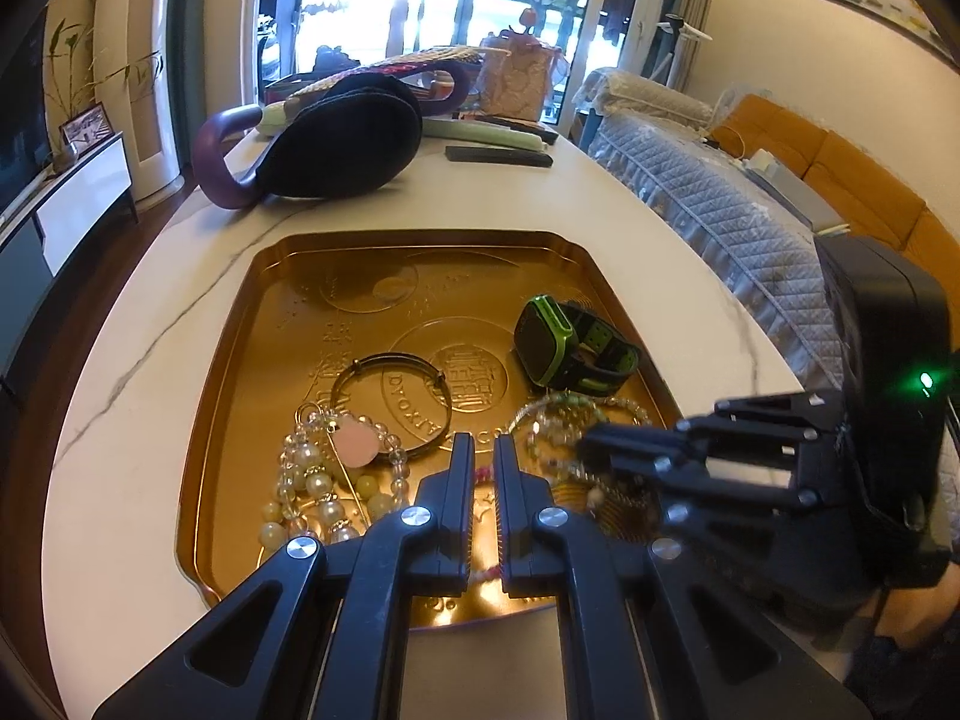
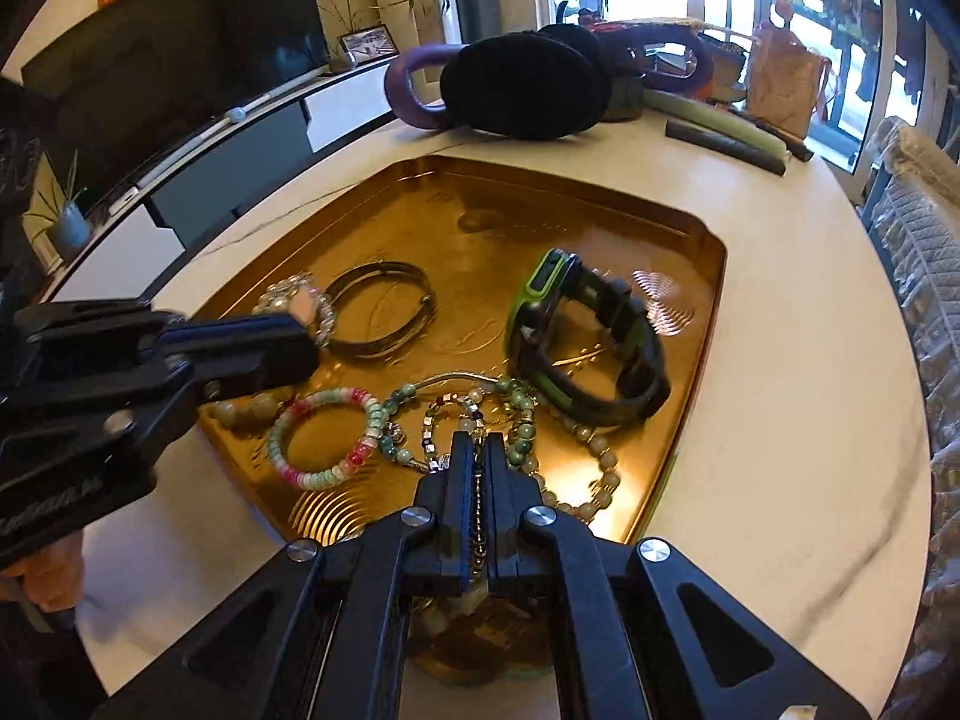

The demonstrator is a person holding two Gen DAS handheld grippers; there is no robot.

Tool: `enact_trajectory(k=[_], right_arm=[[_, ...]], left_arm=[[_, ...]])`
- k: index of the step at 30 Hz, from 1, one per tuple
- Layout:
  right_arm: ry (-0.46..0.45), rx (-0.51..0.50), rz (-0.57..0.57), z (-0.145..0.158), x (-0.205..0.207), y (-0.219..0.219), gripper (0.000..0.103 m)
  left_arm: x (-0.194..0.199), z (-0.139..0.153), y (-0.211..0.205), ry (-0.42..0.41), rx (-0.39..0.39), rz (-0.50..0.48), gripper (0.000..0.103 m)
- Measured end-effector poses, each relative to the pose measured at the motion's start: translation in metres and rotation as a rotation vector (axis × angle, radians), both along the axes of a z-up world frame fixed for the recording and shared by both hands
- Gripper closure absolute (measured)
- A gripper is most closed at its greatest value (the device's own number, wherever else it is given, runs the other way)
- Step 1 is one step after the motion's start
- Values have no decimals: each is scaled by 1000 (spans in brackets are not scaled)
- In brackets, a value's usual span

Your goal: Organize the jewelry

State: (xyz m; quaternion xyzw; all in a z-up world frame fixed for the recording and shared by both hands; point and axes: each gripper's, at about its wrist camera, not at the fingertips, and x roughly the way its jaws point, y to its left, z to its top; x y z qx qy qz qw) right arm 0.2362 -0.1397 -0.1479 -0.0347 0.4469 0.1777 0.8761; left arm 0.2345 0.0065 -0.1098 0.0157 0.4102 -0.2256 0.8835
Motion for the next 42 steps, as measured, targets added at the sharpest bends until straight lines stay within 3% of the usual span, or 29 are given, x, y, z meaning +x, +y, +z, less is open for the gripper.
enact_trajectory(k=[7, 9, 11, 12, 14, 18, 20, 22, 28, 32, 35, 42], right_arm=[[-44, -22, -39, 0, 10, -3, 97], [-26, 7, -71, 2, 8, -5, 80], [-27, 51, -85, 8, 0, -7, 41], [-38, 57, -89, 12, -5, -7, 38], [-50, 62, -84, 21, -14, -4, 38], [-88, 64, -100, 43, -37, -4, 37], [-117, 71, -114, 56, -50, -6, 35], [-134, 97, -128, 66, -58, -10, 34], [-156, 112, -184, 101, -87, -13, 34], [-185, 44, -204, 117, -120, -6, 33], [-190, 49, -223, 119, -146, -8, 26], [-179, 37, -264, 122, -171, -5, 26]], left_arm=[[-7, 0, 5, -13, 41, 72, 94], [-11, 3, 8, -20, 48, 103, 91], [-17, 8, 10, -24, 48, 118, 77], [-21, 12, 11, -31, 48, 126, 70], [-30, 21, 13, -53, 42, 137, 44], [-54, 48, 13, -108, 26, 141, 35], [-68, 63, 11, -139, 22, 138, 24], [-83, 79, 5, -182, 53, 172, 20], [-110, 103, 1, -132, 68, 329, 13], [-139, 107, -7, -163, 84, 340, 9], [-158, 107, -10, -142, 87, 334, 5], [-189, 115, -8, -147, 136, 404, 4]])
